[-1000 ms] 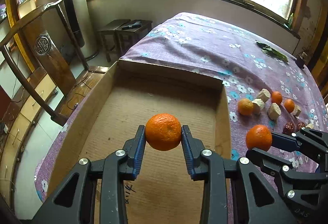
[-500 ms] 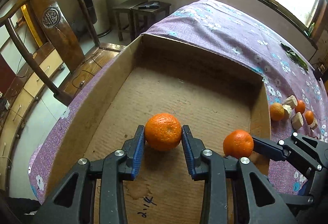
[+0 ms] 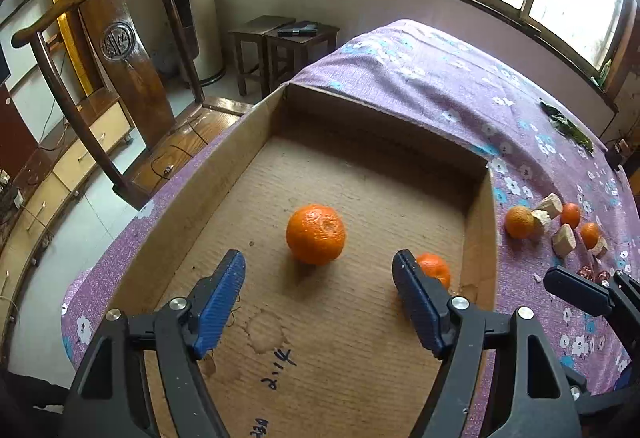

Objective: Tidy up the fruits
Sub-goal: 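Withdraw both grippers from the tray toward the red dates, then grasp a red date with the left gripper while the right gripper grasps another date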

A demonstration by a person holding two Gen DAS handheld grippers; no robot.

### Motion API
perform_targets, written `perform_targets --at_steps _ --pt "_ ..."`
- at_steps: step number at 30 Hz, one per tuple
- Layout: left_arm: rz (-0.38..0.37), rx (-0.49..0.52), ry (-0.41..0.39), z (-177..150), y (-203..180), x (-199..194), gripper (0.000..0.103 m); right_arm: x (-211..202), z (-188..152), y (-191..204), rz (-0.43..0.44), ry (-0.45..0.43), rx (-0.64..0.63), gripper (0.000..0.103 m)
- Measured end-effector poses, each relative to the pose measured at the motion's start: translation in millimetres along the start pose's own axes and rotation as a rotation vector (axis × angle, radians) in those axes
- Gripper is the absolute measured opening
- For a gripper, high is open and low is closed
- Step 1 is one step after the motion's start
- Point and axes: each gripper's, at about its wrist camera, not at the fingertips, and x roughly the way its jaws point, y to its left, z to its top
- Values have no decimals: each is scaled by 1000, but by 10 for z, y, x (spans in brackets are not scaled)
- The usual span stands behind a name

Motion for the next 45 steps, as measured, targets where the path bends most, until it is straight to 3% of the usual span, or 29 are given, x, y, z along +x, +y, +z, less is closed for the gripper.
perform_targets --at_steps 3,9,22,33,45 --pt "-27 25 -42 -67 -164 -164 82 -212 -138 -161 -32 -27 51 70" --pt "-87 103 -64 -213 -584 -326 83 -506 -444 -506 -121 -27 132 72" --pt "-244 211 1 -516 -1311 -326 83 -1047 -1128 -1157 -255 -36 301 74" --pt "-267 331 31 -630 -1917 -190 83 -1243 -1406 -1531 -311 -30 389 74" --pt "-294 399 81 -532 -2517 196 82 -1284 -1450 -1700 -297 -20 404 75"
